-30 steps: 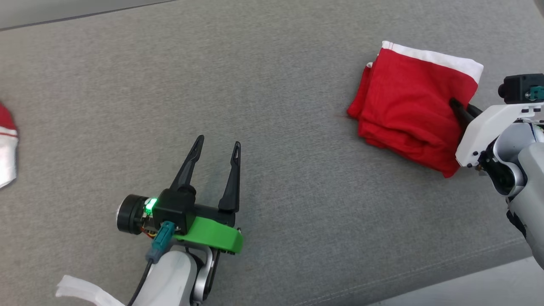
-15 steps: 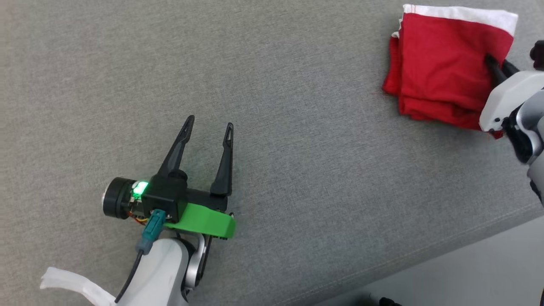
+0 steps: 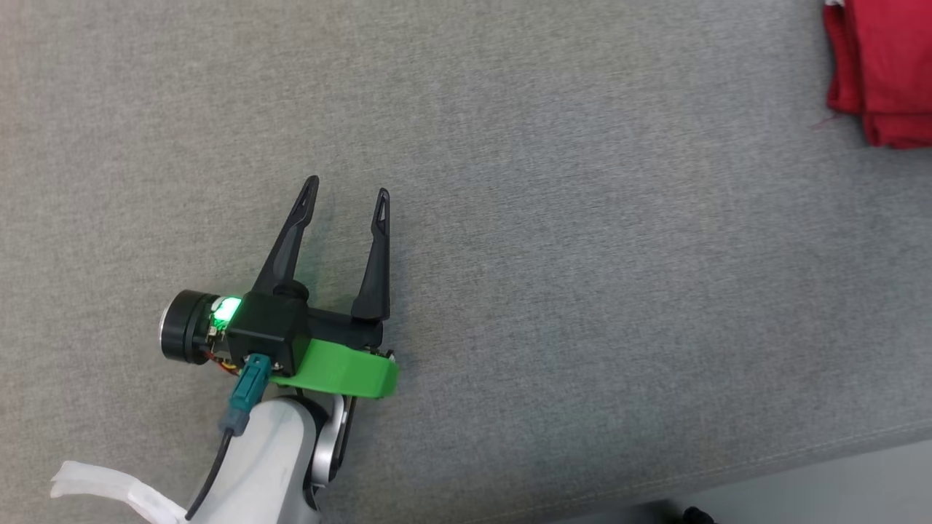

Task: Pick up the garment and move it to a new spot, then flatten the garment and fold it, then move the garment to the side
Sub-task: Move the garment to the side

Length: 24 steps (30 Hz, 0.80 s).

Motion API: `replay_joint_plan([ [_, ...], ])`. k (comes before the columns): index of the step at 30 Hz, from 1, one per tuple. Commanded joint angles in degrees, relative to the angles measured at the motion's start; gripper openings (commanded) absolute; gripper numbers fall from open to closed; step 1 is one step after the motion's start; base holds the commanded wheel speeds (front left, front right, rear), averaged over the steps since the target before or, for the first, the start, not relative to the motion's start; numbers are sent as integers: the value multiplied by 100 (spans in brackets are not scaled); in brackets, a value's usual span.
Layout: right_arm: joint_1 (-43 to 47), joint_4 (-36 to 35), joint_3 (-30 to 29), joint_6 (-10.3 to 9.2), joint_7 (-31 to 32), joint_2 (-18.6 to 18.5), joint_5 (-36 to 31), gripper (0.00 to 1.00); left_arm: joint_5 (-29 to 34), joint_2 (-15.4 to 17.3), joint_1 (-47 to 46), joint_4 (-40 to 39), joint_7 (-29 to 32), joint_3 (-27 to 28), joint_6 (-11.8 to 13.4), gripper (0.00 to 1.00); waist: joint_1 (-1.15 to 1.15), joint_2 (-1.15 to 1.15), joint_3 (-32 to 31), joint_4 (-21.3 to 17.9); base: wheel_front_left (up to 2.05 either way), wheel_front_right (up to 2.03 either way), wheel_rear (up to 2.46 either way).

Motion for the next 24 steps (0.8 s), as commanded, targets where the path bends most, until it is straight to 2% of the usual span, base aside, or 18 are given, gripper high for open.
replay_joint_plan([
  [1, -103, 48, 54, -11, -3, -47, -69, 0, 7, 53, -84, -18, -23, -8, 18, 100, 0, 0, 180, 174, 0, 0, 0],
  [8, -440, 484, 75, -11, -223, -255, -371, 0, 5, 85, -125, -51, -22, -29, 48, 100, 0, 0, 269, 216, 0, 0, 0],
  [9, -503, 547, 54, -11, -313, -272, -461, 27, 12, 87, -128, -52, -12, -33, 54, 100, 0, 0, 276, 213, 0, 0, 0],
  [10, -556, 636, 37, -11, -405, -260, -563, 100, 19, 89, -129, -52, -3, -42, 58, 100, 0, 0, 279, 208, 0, 0, 0],
  [17, -754, 996, -235, -11, -942, 184, -984, 100, -41, 110, -64, 24, 8, -44, 92, 100, 0, 0, 104, 123, 0, 0, 0],
  [24, -470, 951, -621, -11, -1358, 1009, -970, 100, -252, 101, -158, 326, -82, 145, 76, 100, 0, 0, -423, 23, 0, 0, 0],
])
